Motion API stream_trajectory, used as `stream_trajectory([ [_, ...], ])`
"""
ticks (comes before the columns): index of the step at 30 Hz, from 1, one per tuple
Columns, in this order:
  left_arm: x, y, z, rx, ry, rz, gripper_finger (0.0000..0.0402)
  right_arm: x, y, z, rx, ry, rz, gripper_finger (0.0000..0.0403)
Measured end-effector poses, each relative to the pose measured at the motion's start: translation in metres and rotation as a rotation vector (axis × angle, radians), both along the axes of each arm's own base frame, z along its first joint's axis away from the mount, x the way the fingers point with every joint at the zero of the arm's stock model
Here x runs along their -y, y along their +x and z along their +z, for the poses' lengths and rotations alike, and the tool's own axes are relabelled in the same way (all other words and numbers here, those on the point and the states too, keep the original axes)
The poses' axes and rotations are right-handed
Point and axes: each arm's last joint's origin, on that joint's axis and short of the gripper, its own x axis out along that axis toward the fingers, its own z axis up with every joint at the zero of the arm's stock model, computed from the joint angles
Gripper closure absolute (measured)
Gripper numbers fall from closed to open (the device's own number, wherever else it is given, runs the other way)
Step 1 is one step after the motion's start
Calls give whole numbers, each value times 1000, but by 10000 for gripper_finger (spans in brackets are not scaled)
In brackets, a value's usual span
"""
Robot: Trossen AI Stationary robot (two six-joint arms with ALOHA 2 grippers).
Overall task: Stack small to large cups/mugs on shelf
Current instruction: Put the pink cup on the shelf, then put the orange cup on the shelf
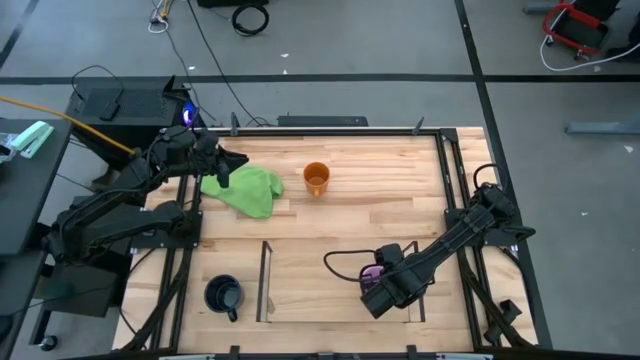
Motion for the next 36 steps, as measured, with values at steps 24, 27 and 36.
stream_trajectory([
  [24,0,0,0,1,-1,0,322,0,-1,1,7,-7,-5,325],
  [27,0,0,0,1,-1,0,322,0,-1,5,18,1,-5,323],
  [36,0,0,0,3,-2,1,329,10,-12,33,111,21,0,322],
])
